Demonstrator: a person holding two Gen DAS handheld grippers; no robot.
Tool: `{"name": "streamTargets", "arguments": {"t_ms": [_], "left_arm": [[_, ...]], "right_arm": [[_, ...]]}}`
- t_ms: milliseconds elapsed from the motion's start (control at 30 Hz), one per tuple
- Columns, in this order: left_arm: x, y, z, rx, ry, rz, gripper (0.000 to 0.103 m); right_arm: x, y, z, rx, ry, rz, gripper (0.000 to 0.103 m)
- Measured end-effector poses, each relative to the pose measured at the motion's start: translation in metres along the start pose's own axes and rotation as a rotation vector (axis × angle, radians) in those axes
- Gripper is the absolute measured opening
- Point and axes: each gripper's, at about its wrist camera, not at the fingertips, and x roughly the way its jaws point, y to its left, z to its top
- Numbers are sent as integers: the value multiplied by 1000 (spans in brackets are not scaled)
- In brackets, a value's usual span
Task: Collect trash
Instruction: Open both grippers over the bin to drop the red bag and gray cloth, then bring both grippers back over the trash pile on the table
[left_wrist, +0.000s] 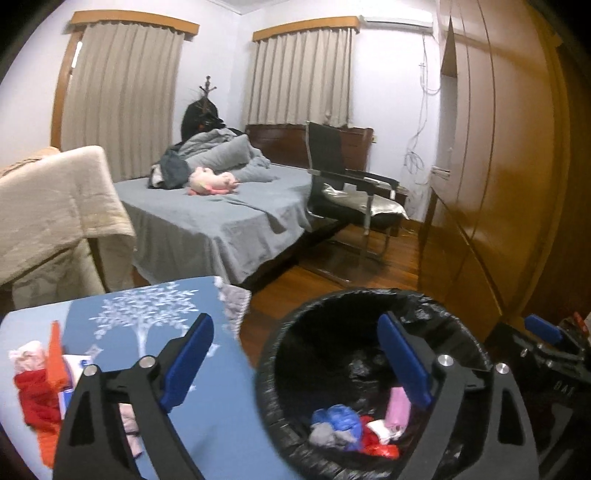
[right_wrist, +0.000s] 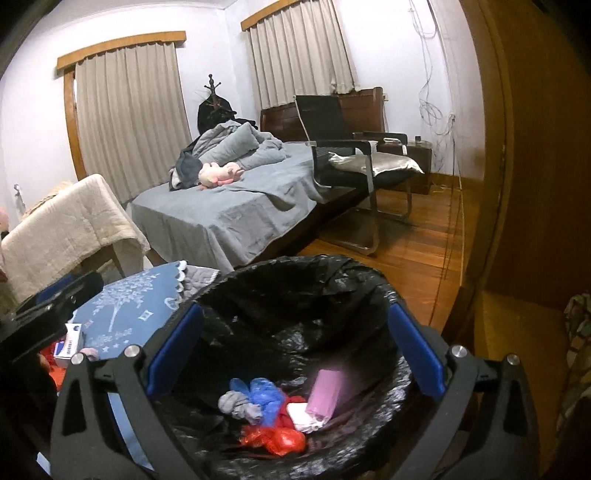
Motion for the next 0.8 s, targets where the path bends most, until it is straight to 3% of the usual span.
{"name": "streamTargets", "arguments": {"t_ms": [267, 800], "left_arm": [[-39, 44, -18, -17, -3, 102, 92], [-98, 153, -59, -89, -5, 354, 92]], "right_arm": [[-1, 44, -6, -28, 17, 75, 98], [7, 171, -28, -152, 60, 267, 98]]}}
